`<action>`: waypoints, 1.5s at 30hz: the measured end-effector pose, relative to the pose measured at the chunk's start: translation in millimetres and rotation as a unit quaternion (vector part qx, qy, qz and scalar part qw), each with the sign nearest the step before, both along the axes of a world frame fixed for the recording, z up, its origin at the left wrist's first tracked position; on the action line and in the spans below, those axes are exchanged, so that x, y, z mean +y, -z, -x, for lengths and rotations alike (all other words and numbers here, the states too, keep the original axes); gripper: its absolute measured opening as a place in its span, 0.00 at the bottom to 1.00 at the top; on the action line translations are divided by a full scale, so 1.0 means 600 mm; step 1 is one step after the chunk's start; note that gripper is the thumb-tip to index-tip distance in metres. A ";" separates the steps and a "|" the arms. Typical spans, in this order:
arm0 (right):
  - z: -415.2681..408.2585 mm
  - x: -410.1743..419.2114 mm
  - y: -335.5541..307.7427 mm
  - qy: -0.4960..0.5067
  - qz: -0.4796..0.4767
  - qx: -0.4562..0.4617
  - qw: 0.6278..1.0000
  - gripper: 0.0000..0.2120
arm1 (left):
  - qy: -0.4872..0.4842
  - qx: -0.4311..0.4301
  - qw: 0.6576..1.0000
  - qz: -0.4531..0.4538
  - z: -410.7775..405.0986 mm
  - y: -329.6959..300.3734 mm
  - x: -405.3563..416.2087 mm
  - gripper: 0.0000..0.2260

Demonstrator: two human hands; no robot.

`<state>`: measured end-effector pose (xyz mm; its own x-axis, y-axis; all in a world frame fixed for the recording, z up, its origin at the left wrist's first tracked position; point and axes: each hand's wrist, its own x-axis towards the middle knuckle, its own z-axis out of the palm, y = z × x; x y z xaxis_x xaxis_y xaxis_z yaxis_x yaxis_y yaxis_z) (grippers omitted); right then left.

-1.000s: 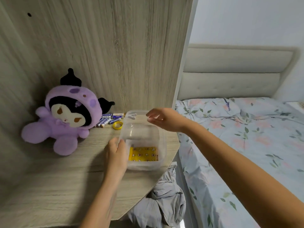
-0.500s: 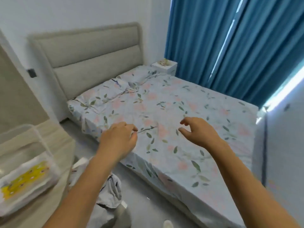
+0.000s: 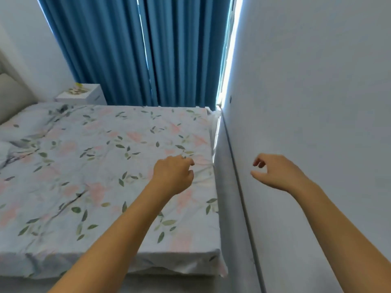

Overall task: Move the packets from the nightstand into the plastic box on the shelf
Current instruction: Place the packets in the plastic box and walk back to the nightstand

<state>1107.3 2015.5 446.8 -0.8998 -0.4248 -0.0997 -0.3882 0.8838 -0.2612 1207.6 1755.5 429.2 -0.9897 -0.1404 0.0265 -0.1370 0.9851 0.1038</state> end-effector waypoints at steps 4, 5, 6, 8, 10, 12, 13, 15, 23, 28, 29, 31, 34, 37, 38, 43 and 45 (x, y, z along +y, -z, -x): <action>0.129 0.118 -0.007 0.017 -0.004 0.012 1.000 0.17 | 0.027 -0.028 0.999 -0.015 0.174 0.016 0.114 0.17; 0.158 0.135 -0.005 0.016 -0.006 0.017 1.000 0.18 | 0.030 -0.030 0.999 -0.024 0.209 0.018 0.135 0.17; 0.185 0.148 -0.003 0.015 -0.007 0.020 1.000 0.18 | 0.030 -0.032 0.998 -0.033 0.242 0.018 0.153 0.17; 0.235 0.161 0.002 0.010 -0.009 0.018 1.000 0.20 | 0.031 -0.036 0.998 -0.052 0.298 0.016 0.181 0.17; 0.283 0.166 0.007 0.003 -0.007 0.008 1.000 0.20 | 0.033 -0.040 0.996 -0.067 0.345 0.016 0.199 0.17; 0.333 0.163 0.013 -0.001 -0.005 0.000 1.000 0.21 | 0.034 -0.045 0.996 -0.076 0.393 0.017 0.206 0.17; 0.358 0.159 0.017 -0.003 -0.005 -0.003 1.000 0.21 | 0.033 -0.046 0.996 -0.076 0.418 0.018 0.207 0.17; 0.409 0.149 0.024 -0.002 0.001 -0.004 1.000 0.22 | 0.033 -0.043 0.996 -0.076 0.471 0.023 0.203 0.17; 0.662 0.094 0.060 -0.008 -0.015 0.018 1.000 0.22 | 0.021 -0.030 0.997 -0.061 0.733 0.063 0.145 0.16; 0.886 -0.004 0.066 -0.020 0.030 0.025 0.999 0.19 | 0.008 -0.049 0.995 -0.085 0.934 0.100 0.050 0.15; 0.934 -0.025 0.060 -0.018 0.033 0.025 0.999 0.19 | 0.001 -0.051 0.995 -0.085 0.975 0.102 0.024 0.15; 1.028 -0.065 0.045 -0.016 0.039 0.028 0.999 0.19 | -0.013 -0.051 0.995 -0.082 1.056 0.094 -0.028 0.16; 1.156 -0.117 0.024 -0.014 0.049 0.038 0.998 0.16 | -0.027 -0.045 0.996 -0.072 1.176 0.071 -0.092 0.16; 1.267 -0.156 0.021 -0.010 0.041 0.040 0.998 0.14 | -0.026 -0.038 0.997 -0.062 1.291 0.059 -0.130 0.17; 1.302 -0.167 0.024 -0.007 0.036 0.035 0.999 0.15 | -0.023 -0.035 0.997 -0.062 1.328 0.061 -0.137 0.17; 1.497 -0.230 0.041 0.020 0.029 0.008 0.999 0.21 | -0.001 -0.029 0.996 -0.089 1.531 0.089 -0.172 0.18; 1.580 -0.254 0.050 0.037 0.051 0.014 0.998 0.21 | 0.000 -0.017 0.995 -0.097 1.626 0.098 -0.196 0.19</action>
